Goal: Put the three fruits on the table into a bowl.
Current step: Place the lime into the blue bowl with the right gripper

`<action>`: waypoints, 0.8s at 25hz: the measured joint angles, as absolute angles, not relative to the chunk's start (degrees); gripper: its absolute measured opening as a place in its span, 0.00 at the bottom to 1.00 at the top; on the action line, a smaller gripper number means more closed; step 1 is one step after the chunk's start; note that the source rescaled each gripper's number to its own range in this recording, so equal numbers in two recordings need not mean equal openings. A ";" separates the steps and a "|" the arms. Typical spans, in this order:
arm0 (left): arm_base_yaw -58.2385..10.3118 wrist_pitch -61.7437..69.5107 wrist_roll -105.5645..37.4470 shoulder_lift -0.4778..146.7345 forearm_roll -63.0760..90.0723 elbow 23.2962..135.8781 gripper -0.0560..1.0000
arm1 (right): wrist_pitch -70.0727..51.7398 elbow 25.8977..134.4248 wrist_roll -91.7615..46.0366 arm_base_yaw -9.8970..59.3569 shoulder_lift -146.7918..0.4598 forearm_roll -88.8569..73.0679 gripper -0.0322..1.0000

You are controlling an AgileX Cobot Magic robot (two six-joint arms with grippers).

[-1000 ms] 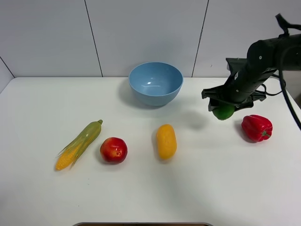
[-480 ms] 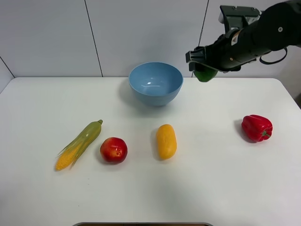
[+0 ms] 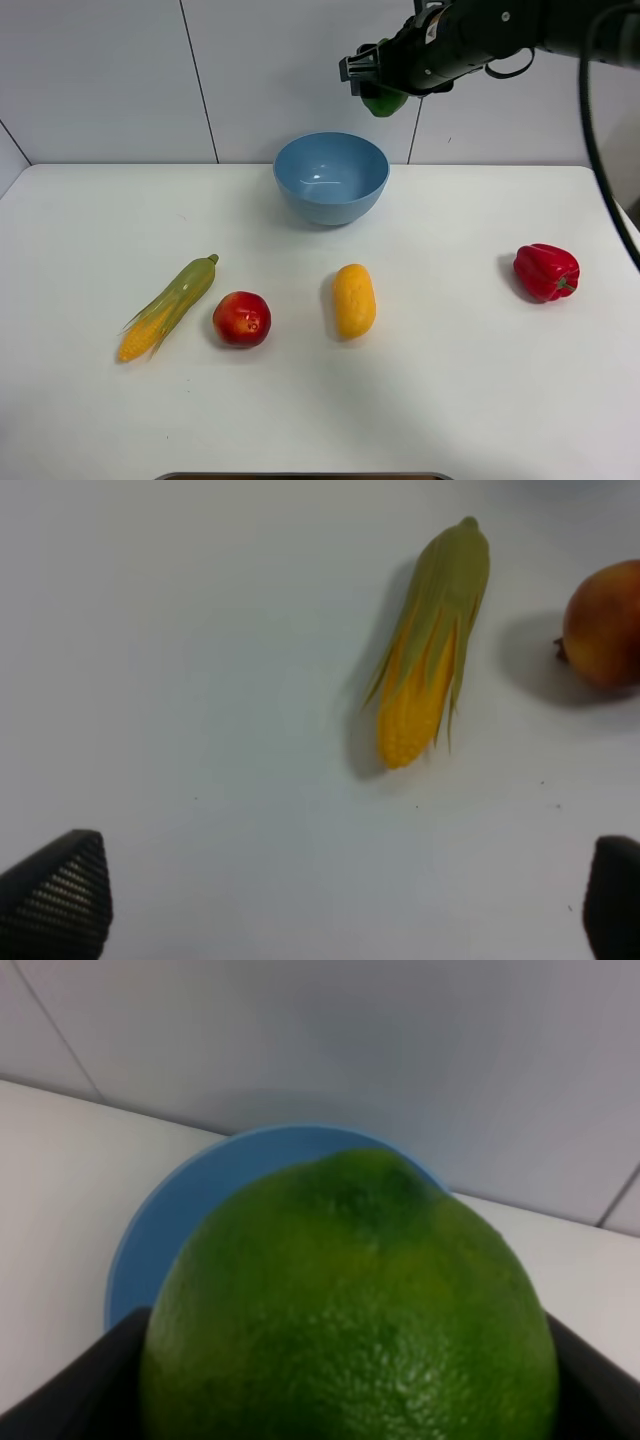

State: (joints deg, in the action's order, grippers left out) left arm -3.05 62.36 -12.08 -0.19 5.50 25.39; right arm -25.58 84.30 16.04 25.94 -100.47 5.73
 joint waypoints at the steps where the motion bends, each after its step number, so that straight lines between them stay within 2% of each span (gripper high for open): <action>1: -3.05 62.36 -12.08 -0.19 5.50 25.39 1.00 | -25.50 85.72 15.81 26.11 -102.22 5.74 0.22; 11: -3.05 62.36 -12.08 -0.19 5.50 25.39 1.00 | -22.19 98.30 15.02 27.23 -119.08 6.81 0.22; 20: -3.05 62.36 -12.08 -0.19 5.50 25.39 1.00 | -17.99 100.36 15.00 27.23 -127.11 7.20 0.22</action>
State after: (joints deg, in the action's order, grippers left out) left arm -3.05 62.36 -12.08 -0.19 5.50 25.39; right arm -17.99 100.36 15.00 27.23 -127.11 7.20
